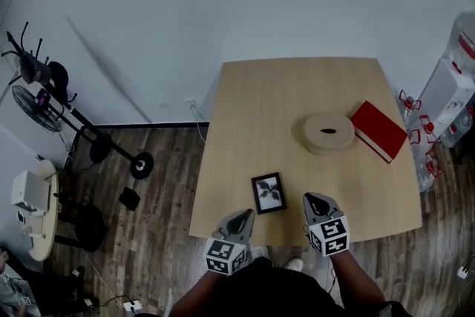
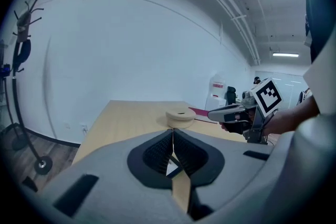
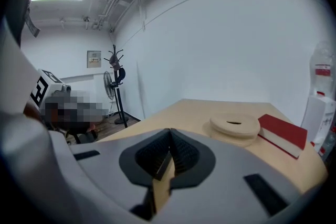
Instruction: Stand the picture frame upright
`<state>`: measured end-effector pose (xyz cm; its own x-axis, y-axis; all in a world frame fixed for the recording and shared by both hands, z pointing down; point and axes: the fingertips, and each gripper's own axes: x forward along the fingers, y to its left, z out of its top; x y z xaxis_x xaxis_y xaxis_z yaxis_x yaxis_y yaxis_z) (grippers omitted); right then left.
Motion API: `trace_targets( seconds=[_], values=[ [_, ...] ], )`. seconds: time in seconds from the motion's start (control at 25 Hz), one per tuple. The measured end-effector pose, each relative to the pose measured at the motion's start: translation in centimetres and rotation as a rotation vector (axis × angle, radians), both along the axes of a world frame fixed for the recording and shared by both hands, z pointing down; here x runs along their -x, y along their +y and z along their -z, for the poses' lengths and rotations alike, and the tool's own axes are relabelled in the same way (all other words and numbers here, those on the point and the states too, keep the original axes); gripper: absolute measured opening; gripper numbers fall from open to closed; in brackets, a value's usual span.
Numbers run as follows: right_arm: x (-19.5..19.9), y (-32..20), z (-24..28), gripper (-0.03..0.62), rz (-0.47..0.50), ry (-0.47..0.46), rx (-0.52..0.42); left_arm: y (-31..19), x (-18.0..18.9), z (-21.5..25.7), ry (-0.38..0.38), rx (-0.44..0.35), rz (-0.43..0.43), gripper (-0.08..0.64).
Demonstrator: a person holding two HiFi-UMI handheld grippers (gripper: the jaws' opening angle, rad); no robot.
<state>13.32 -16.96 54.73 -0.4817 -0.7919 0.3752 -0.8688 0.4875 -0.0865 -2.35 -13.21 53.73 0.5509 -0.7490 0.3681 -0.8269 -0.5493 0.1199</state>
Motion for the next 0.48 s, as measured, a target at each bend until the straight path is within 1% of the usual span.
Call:
trace_targets(
  seconds=[0.08,0.16,0.24,0.32,0.44,0.48],
  values=[
    [1.2,-0.8,0.0,0.009,0.022,-0.01,0.0,-0.8,1.0,-0.3,0.005,0.015,0.019,0.005],
    [2.3,-1.7,-0.1,0.009,0.056,-0.004,0.002,-1.5,1.9,-0.9,0.007,0.039,0.034,0.005],
    [3.1,-2.6,-0.7,0.009,0.077,0.006,0.02,-2.1,2.5,-1.1,0.007,0.044,0.035,0.005],
    [3.8,-3.4,-1.7,0.011,0.088,0.021,0.052,-2.7,3.2,-1.2,0.015,0.047,0.043,0.005],
    [5.1,-4.1,-3.9,0.013,0.119,0.037,0.129,-3.5,4.2,-1.4,0.023,0.058,0.06,0.005],
    [5.6,-4.3,-4.6,0.042,0.131,0.043,0.155,-3.7,4.5,-1.6,0.023,0.062,0.062,0.005]
  ],
)
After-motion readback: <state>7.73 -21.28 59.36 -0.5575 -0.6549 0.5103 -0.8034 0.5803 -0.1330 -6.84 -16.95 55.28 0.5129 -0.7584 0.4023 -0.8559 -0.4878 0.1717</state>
